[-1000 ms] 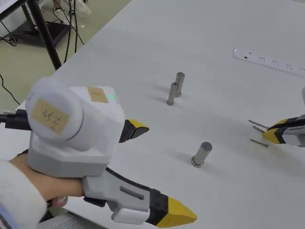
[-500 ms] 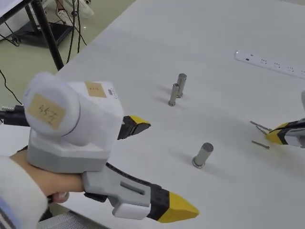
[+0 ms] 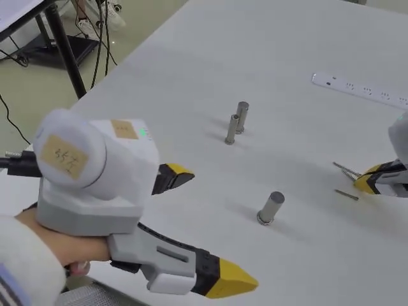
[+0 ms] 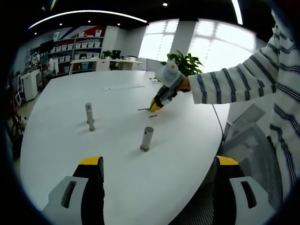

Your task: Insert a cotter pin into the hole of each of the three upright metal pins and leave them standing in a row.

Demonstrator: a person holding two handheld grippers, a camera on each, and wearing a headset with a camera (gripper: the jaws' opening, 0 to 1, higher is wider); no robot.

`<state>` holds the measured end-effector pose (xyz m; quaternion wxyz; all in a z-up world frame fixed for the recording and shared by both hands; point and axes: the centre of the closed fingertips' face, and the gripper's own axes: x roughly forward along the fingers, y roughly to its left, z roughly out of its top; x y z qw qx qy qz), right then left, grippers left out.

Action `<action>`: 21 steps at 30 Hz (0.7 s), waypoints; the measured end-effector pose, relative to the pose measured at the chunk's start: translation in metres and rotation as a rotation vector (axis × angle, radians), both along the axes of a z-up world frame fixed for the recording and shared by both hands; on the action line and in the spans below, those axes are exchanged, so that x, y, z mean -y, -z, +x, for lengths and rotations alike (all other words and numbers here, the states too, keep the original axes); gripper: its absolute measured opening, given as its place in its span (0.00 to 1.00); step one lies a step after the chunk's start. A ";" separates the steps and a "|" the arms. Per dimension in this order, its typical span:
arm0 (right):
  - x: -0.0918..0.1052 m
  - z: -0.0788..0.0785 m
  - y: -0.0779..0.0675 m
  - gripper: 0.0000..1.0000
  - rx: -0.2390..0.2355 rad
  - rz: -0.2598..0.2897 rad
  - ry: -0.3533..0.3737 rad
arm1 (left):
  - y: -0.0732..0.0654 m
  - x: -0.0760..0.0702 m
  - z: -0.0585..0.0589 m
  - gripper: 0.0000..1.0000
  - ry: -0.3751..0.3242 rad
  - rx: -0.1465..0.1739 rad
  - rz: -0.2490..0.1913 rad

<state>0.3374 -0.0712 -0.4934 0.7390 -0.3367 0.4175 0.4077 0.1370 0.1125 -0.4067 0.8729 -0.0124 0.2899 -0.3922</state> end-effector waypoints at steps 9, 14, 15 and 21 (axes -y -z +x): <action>-0.001 -0.004 -0.030 0.00 0.088 0.007 -0.035 | -0.002 -0.002 0.003 0.96 -0.029 0.003 -0.028; -0.003 -0.012 -0.040 0.00 0.131 0.021 -0.067 | -0.002 -0.005 0.007 0.94 -0.039 0.001 -0.034; -0.004 -0.015 -0.042 0.00 0.138 0.025 -0.069 | -0.002 -0.006 0.007 0.94 -0.040 0.000 -0.033; -0.010 -0.033 -0.056 0.00 0.191 0.041 -0.095 | -0.001 -0.006 0.008 0.90 -0.031 -0.010 -0.032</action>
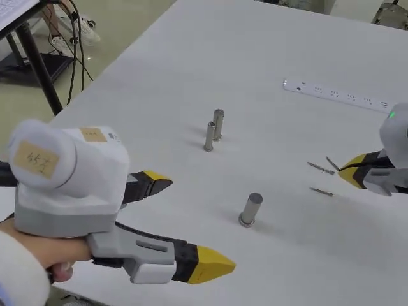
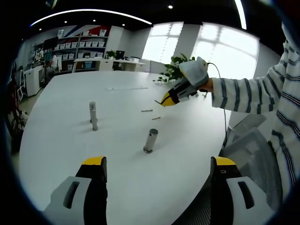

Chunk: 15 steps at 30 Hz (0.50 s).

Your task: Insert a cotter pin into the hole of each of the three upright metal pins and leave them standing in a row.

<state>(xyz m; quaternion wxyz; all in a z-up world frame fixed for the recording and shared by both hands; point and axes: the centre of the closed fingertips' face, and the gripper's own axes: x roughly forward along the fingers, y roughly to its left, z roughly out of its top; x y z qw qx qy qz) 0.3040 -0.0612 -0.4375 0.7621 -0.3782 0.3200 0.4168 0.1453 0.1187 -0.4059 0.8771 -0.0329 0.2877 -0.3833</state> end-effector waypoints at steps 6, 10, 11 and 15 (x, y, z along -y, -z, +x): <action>-0.011 -0.018 -0.020 0.00 0.066 0.050 -0.027 | -0.004 0.003 0.006 0.84 -0.005 0.002 -0.036; -0.016 -0.027 -0.032 0.00 0.112 0.063 -0.044 | -0.006 0.007 0.012 0.82 -0.001 0.001 -0.051; -0.018 -0.029 -0.036 0.00 0.127 0.066 -0.050 | -0.006 0.008 0.014 0.82 0.000 0.000 -0.054; -0.024 -0.038 -0.048 0.00 0.158 0.098 -0.056 | -0.010 0.013 0.020 0.78 -0.010 -0.004 -0.096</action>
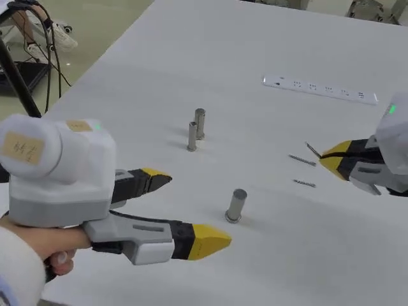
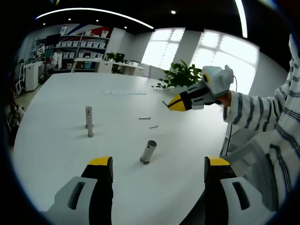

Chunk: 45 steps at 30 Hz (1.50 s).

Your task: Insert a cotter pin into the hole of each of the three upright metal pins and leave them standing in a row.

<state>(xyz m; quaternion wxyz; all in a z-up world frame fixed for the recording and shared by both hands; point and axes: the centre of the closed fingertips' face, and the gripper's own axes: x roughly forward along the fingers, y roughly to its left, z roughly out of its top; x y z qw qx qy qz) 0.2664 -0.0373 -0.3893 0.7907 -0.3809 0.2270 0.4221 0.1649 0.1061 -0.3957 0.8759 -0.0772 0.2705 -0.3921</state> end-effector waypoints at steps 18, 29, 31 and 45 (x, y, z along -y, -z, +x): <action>-0.038 -0.041 -0.019 0.00 0.157 -0.009 -0.123 | -0.017 0.036 0.019 0.55 0.041 -0.056 -0.133; -0.058 -0.069 -0.009 0.00 0.168 -0.012 -0.175 | -0.017 0.053 0.015 0.39 0.091 -0.096 -0.160; -0.062 -0.073 -0.007 0.00 0.169 -0.013 -0.183 | -0.015 0.056 0.012 0.36 0.100 -0.113 -0.163; -0.083 -0.094 -0.002 0.00 0.159 -0.008 -0.263 | -0.014 0.058 0.011 0.21 0.101 -0.131 -0.167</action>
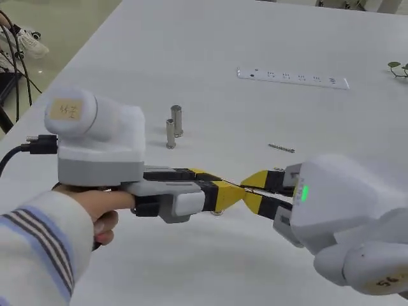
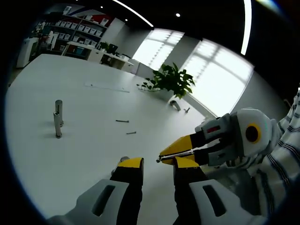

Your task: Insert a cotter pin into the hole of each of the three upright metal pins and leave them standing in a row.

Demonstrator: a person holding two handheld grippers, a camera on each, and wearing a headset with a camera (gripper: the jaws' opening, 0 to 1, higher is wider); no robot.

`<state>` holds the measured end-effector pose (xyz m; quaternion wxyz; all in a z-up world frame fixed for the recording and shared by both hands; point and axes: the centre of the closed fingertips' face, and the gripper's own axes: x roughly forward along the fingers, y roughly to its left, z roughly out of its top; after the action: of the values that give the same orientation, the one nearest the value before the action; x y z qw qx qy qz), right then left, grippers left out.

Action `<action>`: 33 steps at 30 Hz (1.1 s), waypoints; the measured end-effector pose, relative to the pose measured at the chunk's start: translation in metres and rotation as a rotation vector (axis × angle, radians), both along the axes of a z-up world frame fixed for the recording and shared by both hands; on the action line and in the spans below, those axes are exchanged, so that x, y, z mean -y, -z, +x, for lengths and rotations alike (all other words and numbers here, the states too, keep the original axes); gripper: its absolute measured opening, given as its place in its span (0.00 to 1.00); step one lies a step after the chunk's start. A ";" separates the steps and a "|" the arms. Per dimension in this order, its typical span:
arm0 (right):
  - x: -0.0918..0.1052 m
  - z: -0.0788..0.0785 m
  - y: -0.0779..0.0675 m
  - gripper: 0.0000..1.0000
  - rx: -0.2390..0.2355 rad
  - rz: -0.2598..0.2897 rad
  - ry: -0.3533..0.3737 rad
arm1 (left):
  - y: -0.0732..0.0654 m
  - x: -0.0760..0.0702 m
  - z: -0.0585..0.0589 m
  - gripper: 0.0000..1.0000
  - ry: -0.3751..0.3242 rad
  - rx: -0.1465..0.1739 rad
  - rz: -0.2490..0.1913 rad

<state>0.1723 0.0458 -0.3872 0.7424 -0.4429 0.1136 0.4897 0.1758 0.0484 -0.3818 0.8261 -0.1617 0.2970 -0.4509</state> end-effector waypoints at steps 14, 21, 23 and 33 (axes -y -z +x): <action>-0.003 -0.002 0.001 0.00 -0.004 -0.003 -0.013 | 0.000 0.003 -0.003 0.03 0.028 -0.010 -0.004; -0.003 -0.003 0.001 0.00 -0.008 0.000 -0.011 | 0.003 0.004 -0.003 0.00 0.037 -0.013 0.011; -0.003 -0.003 0.002 0.00 -0.011 -0.002 -0.013 | 0.004 0.004 -0.004 0.00 0.047 -0.003 0.022; -0.003 -0.007 0.003 0.00 -0.019 0.001 -0.010 | 0.005 0.004 -0.004 0.00 0.046 -0.026 0.013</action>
<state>0.1655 0.0488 -0.3899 0.7392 -0.4382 0.1183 0.4976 0.1716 0.0444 -0.3869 0.8127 -0.1552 0.3141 -0.4655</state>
